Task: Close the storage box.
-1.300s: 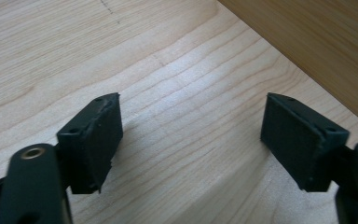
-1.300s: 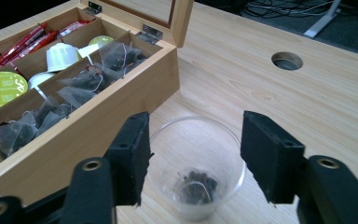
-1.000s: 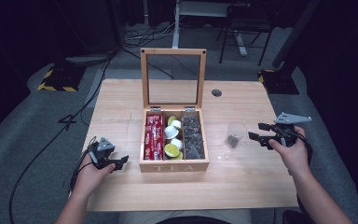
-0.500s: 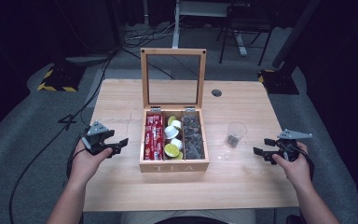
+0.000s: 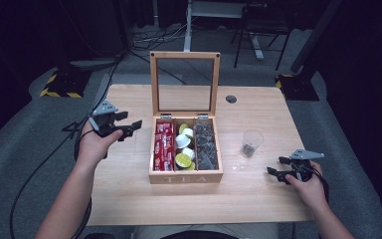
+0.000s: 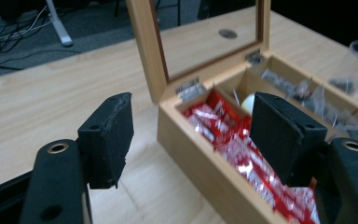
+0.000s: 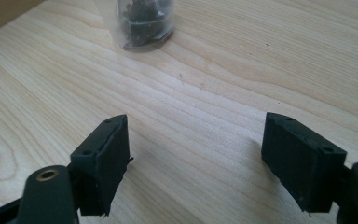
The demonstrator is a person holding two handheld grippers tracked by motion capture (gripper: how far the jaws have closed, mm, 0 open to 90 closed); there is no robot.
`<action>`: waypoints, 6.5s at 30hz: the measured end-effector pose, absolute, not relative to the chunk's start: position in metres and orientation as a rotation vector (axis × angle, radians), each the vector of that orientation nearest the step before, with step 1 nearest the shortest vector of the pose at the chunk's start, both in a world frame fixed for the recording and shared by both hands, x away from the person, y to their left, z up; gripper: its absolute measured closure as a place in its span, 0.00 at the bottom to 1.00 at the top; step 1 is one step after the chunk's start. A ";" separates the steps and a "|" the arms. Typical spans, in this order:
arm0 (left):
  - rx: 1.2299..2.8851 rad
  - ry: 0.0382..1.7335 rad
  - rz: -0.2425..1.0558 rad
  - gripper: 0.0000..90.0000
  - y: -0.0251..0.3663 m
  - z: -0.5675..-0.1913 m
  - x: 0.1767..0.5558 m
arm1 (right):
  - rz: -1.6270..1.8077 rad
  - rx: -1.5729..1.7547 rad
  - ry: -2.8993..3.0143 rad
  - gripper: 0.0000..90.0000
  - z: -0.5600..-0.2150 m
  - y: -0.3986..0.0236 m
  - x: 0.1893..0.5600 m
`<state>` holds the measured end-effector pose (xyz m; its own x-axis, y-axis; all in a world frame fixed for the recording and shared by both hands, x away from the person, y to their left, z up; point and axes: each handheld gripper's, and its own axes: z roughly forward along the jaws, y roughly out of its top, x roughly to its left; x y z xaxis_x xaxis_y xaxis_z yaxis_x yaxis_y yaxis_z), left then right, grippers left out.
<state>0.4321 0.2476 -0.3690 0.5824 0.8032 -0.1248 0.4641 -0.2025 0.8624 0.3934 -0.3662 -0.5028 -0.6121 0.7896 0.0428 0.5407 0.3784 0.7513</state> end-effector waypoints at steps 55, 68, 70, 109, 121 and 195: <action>1.741 1.015 0.421 0.72 0.210 -0.342 0.584 | 1.029 1.150 2.306 0.25 -0.503 -0.360 0.393; 1.771 0.928 0.432 0.74 0.212 -0.331 0.550 | 1.030 1.150 2.307 0.25 -0.504 -0.360 0.393; 1.784 0.914 0.441 0.74 0.212 -0.329 0.543 | 1.029 1.150 2.307 0.25 -0.503 -0.360 0.393; 1.906 0.735 0.568 0.63 0.203 -0.352 0.424 | 1.025 1.153 2.305 0.25 -0.503 -0.359 0.392; 1.932 0.692 0.622 0.57 0.197 -0.362 0.393 | 1.029 1.152 2.304 0.25 -0.503 -0.359 0.392; 2.016 0.935 0.368 0.45 0.225 -0.438 0.358 | 1.027 1.148 2.307 0.25 -0.503 -0.357 0.388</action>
<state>0.3577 0.2253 -0.4382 0.6756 0.7324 -0.0841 0.4789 -0.3493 0.8054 0.3884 -0.3566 -0.5035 -0.6020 0.7985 -0.0029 0.5321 0.4039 0.7441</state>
